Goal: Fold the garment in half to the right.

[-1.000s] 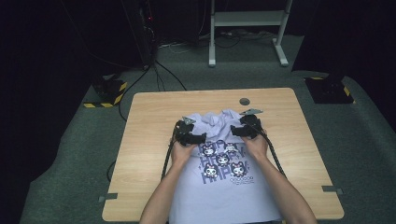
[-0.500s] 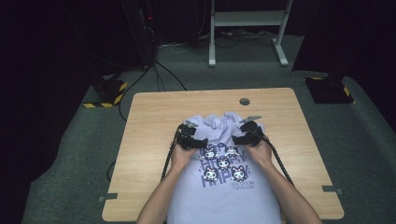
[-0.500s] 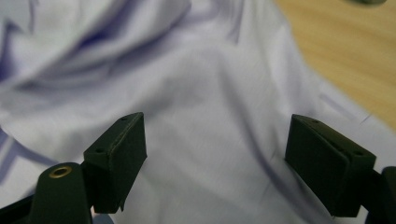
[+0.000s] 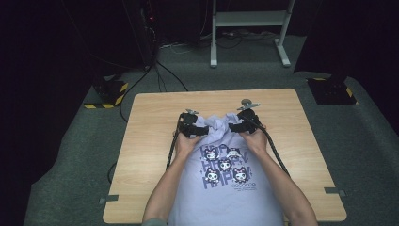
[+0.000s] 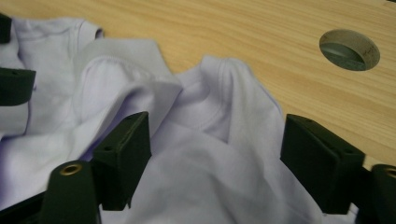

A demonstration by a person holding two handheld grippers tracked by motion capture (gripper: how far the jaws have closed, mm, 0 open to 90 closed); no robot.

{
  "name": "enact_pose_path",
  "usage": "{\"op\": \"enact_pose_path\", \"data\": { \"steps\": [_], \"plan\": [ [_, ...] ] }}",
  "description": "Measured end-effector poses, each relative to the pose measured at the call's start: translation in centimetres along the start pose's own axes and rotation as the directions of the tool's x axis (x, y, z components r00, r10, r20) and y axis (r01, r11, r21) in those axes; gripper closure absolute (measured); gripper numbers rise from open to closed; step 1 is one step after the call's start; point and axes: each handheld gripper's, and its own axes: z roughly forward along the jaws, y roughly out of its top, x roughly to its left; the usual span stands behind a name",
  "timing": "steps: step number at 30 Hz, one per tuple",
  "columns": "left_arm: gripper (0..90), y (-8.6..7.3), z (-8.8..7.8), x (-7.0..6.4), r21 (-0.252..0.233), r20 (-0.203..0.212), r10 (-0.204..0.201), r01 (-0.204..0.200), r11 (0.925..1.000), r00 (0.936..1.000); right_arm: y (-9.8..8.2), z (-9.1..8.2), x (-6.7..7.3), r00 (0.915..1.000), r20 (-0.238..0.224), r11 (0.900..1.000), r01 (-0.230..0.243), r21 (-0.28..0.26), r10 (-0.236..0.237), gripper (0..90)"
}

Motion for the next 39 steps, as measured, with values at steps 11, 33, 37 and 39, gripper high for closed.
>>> {"op": "enact_pose_path", "data": {
  "steps": [11, 33, 37, 39],
  "plan": [
    [39.5, -0.4, 1.4, 0.3, 0.013, -0.054, 0.062, -0.061, 0.998, 0.9966, 0.4, 2.3, -0.7, 0.9994, 0.02, 0.999, -0.028, 0.041, 0.027, 46.2],
    [85.9, 0.3, -0.7, -0.3, -0.045, 0.106, 0.072, -0.068, 0.9967, 0.9917, -0.4, 0.5, -1.1, 0.9964, -0.083, 1.0, 0.019, 0.002, -0.018, 86.3],
    [85.9, 0.7, -1.2, -0.4, -0.044, 0.107, 0.071, -0.066, 0.9968, 0.9918, -0.3, -0.9, -1.1, 0.9944, -0.102, 0.999, 0.027, -0.024, -0.029, 86.4],
    [85.9, 1.1, -1.0, -0.2, -0.04, 0.117, 0.045, -0.041, 0.9984, 0.9921, -0.1, -1.1, -1.2, 0.994, -0.106, 0.999, 0.026, -0.023, -0.028, 86.4]
  ]
}}
